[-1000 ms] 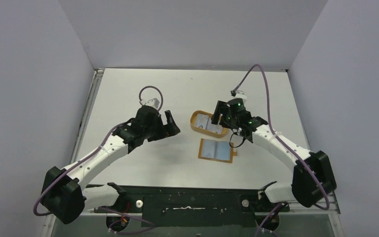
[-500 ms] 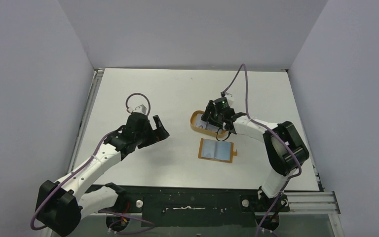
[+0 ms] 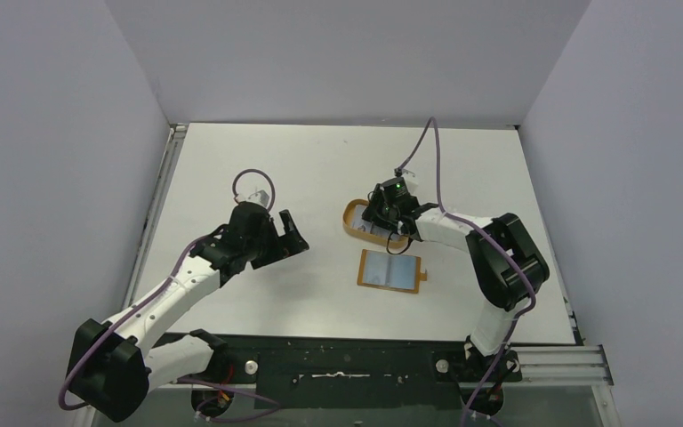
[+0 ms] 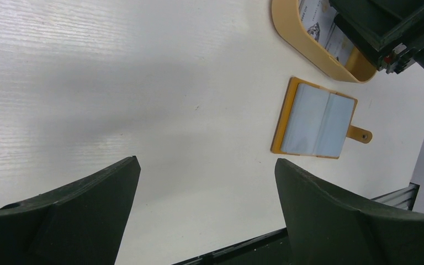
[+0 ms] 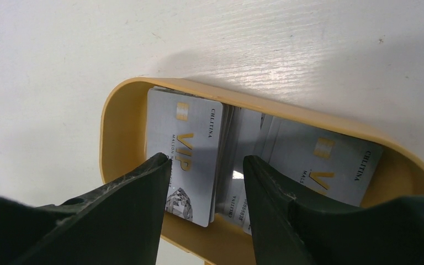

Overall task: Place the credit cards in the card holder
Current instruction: Pick up the credit card from the storage box.

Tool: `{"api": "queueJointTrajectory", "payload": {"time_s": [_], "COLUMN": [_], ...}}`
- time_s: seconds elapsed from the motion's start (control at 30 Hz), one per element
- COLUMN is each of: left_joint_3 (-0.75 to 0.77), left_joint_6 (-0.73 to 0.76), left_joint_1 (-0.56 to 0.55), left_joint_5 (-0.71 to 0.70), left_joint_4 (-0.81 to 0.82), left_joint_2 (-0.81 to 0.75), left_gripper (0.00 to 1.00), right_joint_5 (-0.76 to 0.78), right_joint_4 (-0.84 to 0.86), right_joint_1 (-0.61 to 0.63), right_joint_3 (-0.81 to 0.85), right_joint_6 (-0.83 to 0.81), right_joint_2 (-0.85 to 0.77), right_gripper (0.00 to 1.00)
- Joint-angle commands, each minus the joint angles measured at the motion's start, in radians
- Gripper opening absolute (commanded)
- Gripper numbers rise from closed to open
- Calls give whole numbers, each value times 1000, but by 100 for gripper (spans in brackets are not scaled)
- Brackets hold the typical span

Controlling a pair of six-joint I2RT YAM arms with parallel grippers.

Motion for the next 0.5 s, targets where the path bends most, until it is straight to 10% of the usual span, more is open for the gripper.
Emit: {"api": "queueJointTrajectory", "payload": {"time_s": [0.0,0.47], "left_joint_3": [3,1], "left_joint_6": [19,23], "left_joint_1": [7,7], "left_joint_5": [27,39], "left_joint_4": [62,68], "left_joint_2": [-2,10], "left_gripper": [92,90], "right_joint_5": [23,-13], "right_joint_4": [32,22], "right_joint_1": [6,-12], "right_joint_3": [24,8], "right_joint_6": [2,-8], "right_joint_2": [4,36], "right_gripper": [50,46]}}
